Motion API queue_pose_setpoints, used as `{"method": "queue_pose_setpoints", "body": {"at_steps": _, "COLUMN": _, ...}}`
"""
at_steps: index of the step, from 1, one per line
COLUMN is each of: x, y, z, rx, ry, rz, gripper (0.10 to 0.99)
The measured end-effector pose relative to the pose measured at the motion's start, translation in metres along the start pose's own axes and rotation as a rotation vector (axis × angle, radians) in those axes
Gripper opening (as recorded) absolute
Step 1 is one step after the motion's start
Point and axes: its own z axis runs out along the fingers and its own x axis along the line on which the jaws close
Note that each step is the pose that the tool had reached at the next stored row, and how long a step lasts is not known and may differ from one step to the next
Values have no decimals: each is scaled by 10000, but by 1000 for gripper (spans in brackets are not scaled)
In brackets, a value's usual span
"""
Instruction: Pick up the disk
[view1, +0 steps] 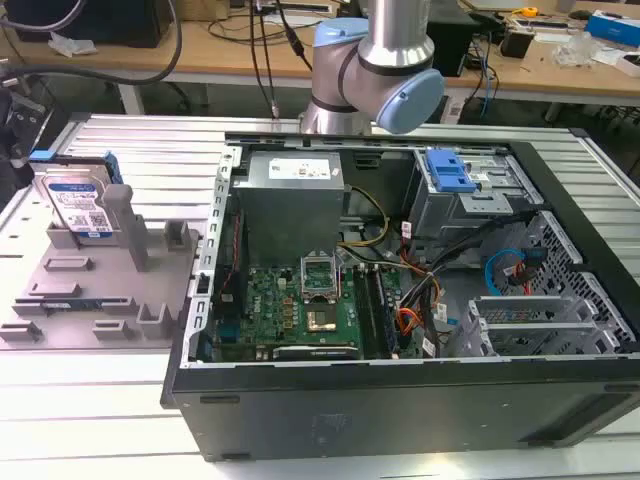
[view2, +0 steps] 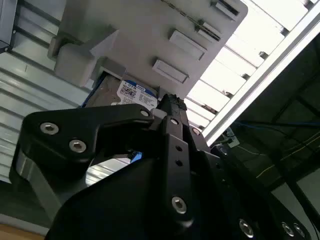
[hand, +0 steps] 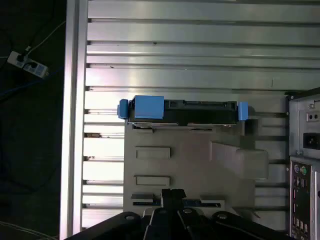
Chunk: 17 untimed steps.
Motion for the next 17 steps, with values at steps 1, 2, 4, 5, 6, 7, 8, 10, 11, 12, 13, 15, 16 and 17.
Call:
{"method": "queue_pose_setpoints", "body": {"at_steps": 1, "x": 0, "y": 0, "z": 0, "rx": 0, "ry": 0, "rz": 0, "gripper": 106}}
{"method": "queue_pose_setpoints", "body": {"at_steps": 2, "x": 0, "y": 0, "z": 0, "rx": 0, "ry": 0, "rz": 0, "gripper": 106}}
{"method": "queue_pose_setpoints", "body": {"at_steps": 4, "x": 0, "y": 0, "z": 0, "rx": 0, "ry": 0, "rz": 0, "gripper": 106}}
{"method": "queue_pose_setpoints", "body": {"at_steps": 5, "x": 0, "y": 0, "z": 0, "rx": 0, "ry": 0, "rz": 0, "gripper": 106}}
{"method": "queue_pose_setpoints", "body": {"at_steps": 6, "x": 0, "y": 0, "z": 0, "rx": 0, "ry": 0, "rz": 0, "gripper": 106}}
{"method": "queue_pose_setpoints", "body": {"at_steps": 7, "x": 0, "y": 0, "z": 0, "rx": 0, "ry": 0, "rz": -2, "gripper": 106}}
{"method": "queue_pose_setpoints", "body": {"at_steps": 8, "x": 0, "y": 0, "z": 0, "rx": 0, "ry": 3, "rz": -80, "gripper": 106}}
{"method": "queue_pose_setpoints", "body": {"at_steps": 10, "x": 0, "y": 0, "z": 2, "rx": 0, "ry": 35, "rz": -919, "gripper": 106}}
{"method": "queue_pose_setpoints", "body": {"at_steps": 11, "x": 0, "y": 0, "z": 3, "rx": 1, "ry": 47, "rz": -1262, "gripper": 106}}
{"method": "queue_pose_setpoints", "body": {"at_steps": 12, "x": 0, "y": 0, "z": 3, "rx": 1, "ry": 63, "rz": -1654, "gripper": 106}}
{"method": "queue_pose_setpoints", "body": {"at_steps": 13, "x": 0, "y": 0, "z": 3, "rx": 1, "ry": 76, "rz": -1975, "gripper": 106}}
{"method": "queue_pose_setpoints", "body": {"at_steps": 15, "x": 0, "y": 0, "z": 4, "rx": 1, "ry": 90, "rz": -2356, "gripper": 106}}
{"method": "queue_pose_setpoints", "body": {"at_steps": 16, "x": 0, "y": 0, "z": 4, "rx": 2, "ry": 105, "rz": -2753, "gripper": 106}}
{"method": "queue_pose_setpoints", "body": {"at_steps": 17, "x": 0, "y": 0, "z": 4, "rx": 1, "ry": 112, "rz": -2945, "gripper": 106}}
